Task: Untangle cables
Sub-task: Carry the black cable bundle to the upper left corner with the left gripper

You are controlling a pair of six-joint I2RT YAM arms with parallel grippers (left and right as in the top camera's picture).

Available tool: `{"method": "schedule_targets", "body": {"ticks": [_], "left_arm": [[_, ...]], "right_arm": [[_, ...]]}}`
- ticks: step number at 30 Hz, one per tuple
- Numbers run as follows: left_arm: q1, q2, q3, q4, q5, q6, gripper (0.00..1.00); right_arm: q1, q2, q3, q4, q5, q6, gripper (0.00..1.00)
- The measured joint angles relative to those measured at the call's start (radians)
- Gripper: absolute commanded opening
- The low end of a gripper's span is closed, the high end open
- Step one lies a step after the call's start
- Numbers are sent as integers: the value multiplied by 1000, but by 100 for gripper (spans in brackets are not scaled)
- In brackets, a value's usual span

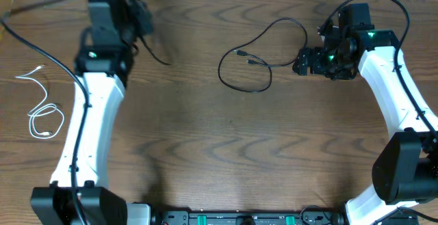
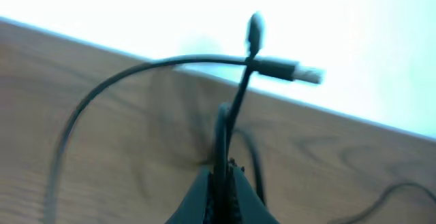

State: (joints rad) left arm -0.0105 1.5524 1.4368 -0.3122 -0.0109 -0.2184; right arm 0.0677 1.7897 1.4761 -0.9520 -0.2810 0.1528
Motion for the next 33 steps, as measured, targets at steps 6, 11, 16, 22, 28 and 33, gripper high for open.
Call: {"method": "schedule_targets", "body": {"ticks": [6, 11, 16, 22, 28, 33], "left_arm": [[76, 93, 278, -9, 8, 43, 7], [145, 212, 513, -21, 9, 58, 7], [198, 302, 568, -1, -16, 62, 7], [238, 413, 568, 37, -87, 64, 7], [283, 521, 568, 130, -132, 71, 8], [306, 615, 568, 212, -236, 82, 8]], "right_arm": [[0, 0, 0, 0, 0, 0, 96], [0, 0, 0, -5, 0, 0, 96], [0, 0, 0, -6, 0, 0, 96], [0, 0, 0, -8, 0, 0, 96], [0, 0, 0, -27, 0, 0, 95], [0, 0, 0, -51, 0, 0, 95]]}}
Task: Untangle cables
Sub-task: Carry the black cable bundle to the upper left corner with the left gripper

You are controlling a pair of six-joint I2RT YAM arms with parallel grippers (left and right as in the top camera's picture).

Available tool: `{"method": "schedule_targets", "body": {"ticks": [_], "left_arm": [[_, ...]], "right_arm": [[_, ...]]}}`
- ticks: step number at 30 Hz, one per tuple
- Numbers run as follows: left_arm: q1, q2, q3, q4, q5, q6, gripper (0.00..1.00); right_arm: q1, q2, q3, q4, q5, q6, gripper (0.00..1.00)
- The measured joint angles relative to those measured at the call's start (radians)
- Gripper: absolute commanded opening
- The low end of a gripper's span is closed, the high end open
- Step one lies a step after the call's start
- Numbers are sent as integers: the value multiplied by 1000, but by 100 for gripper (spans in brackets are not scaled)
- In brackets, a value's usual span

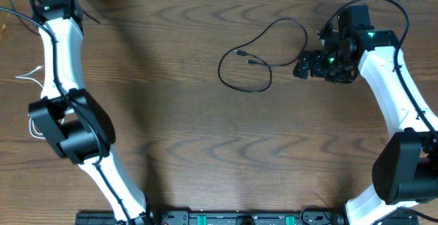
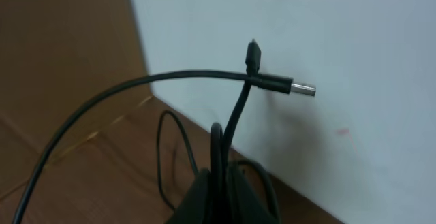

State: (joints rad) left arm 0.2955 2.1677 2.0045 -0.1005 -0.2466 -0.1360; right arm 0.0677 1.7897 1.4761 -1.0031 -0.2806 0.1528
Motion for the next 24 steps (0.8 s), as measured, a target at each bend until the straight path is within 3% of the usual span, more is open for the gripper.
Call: {"method": "schedule_targets", "body": {"ticks": [6, 7, 10, 18, 24], "left_arm": [[15, 104, 0, 73, -55, 48, 8], [17, 122, 0, 80, -59, 55, 16], [19, 171, 0, 88, -70, 67, 100], [16, 298, 0, 30, -28, 66, 99], [5, 301, 1, 47, -13, 66, 98]], "right_arm": [[0, 0, 0, -3, 0, 1, 95], [0, 0, 0, -3, 0, 2, 95], [0, 0, 0, -8, 0, 4, 95], [5, 0, 0, -6, 0, 5, 95], [5, 0, 0, -2, 0, 12, 95]]}}
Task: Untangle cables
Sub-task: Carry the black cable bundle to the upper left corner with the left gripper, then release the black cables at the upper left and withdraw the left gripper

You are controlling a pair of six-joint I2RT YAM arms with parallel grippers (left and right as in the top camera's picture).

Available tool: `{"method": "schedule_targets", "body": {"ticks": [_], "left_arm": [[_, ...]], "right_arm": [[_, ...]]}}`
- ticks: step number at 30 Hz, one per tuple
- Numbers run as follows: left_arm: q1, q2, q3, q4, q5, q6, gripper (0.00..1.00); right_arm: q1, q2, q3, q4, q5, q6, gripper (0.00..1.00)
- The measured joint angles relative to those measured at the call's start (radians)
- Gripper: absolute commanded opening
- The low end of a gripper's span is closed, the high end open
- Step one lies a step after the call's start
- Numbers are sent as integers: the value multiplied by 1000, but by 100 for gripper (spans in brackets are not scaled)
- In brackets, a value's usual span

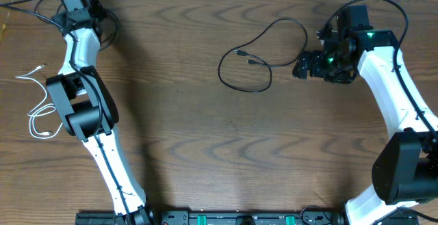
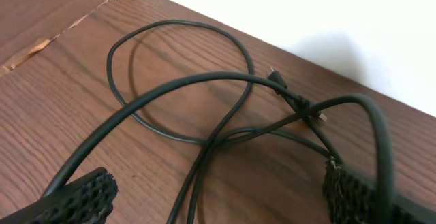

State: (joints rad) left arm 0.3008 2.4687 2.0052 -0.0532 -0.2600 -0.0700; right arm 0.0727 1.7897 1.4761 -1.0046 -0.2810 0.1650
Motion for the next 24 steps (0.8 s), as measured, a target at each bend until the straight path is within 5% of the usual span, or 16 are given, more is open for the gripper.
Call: {"method": "schedule_targets", "body": {"ticks": [15, 24], "left_arm": [[-1, -289, 14, -1, 56, 0, 98], [-1, -290, 20, -176, 106, 0, 98]], "right_arm": [[0, 0, 0, 2, 0, 6, 95], [0, 0, 0, -2, 0, 7, 95]]}}
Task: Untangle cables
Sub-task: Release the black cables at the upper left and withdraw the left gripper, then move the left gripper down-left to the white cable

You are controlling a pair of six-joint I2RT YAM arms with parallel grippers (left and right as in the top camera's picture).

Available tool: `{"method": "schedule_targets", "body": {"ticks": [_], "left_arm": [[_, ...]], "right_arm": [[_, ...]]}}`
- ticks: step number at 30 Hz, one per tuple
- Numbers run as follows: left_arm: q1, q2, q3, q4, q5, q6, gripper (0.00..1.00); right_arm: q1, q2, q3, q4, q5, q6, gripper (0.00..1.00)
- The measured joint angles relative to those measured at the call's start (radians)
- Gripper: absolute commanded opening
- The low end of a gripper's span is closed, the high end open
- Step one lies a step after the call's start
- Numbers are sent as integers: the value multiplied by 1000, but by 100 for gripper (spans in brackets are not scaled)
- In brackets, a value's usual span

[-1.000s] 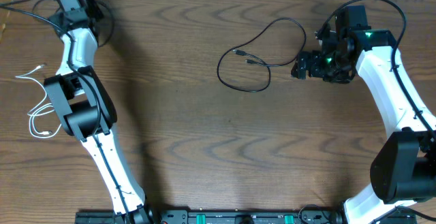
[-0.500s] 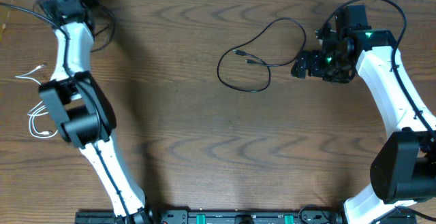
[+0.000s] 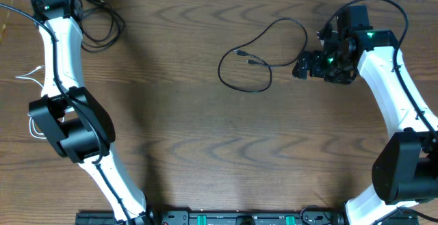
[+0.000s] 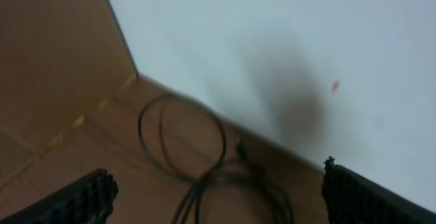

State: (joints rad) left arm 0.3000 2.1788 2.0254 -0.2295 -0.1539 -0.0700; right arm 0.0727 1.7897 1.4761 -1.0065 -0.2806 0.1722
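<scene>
One black cable lies in loose loops at the table's back left corner; it looks blurred in the left wrist view. My left gripper hovers over that corner, open and empty, fingers wide apart, the cable beyond them. A second black cable lies looped at the table's back middle. One strand runs into the tips of my right gripper, which looks shut on it.
A white cable lies coiled at the left edge of the table. A white wall runs along the far edge, and a brown panel stands beside the back left corner.
My left gripper, still open, has drawn back from low over the black cable to higher and further left. The cable stays on the table. The right arm has not moved.
My left gripper was shut on a black cable held up over the back left of the table, then higher by the far left corner. Then it was open with the cable lying on the table. Now it is clear of it. The right gripper stayed put.
</scene>
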Motion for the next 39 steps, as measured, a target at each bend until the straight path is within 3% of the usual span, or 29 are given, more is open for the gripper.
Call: {"method": "schedule_targets", "body": {"ticks": [7, 10, 12, 14, 18, 22, 25, 27, 28, 31, 39], "left_arm": [[21, -56, -6, -323, 14, -114, 100], [53, -118, -7, -451, 18, -195, 86], [83, -156, -7, -487, 18, -233, 70], [111, -173, -7, -489, 17, -254, 51], [167, -168, -30, -477, 18, -278, 27], [217, -122, -47, -478, 18, -287, 13], [247, -74, -53, -502, 17, -293, 13], [264, -43, -55, -528, 17, -301, 17], [275, -28, -56, -537, 16, -304, 30], [300, -10, -61, -547, 12, -324, 54], [368, -9, -62, -537, -2, -346, 56]], "right_arm": [[1, 0, 0, 8, 0, 0, 95], [1, 0, 0, 9, -1, 0, 95], [1, 0, 0, 9, -1, 0, 95], [1, 0, 0, 10, -1, 0, 96], [1, 0, 0, 10, 0, 0, 96], [1, 0, 0, 10, -1, 0, 95], [1, 0, 0, 10, -1, 0, 95], [1, 0, 0, 10, -1, 0, 95], [1, 0, 0, 11, -1, 0, 95], [1, 0, 0, 17, -1, 0, 96], [1, 0, 0, 30, -1, 0, 96]]}}
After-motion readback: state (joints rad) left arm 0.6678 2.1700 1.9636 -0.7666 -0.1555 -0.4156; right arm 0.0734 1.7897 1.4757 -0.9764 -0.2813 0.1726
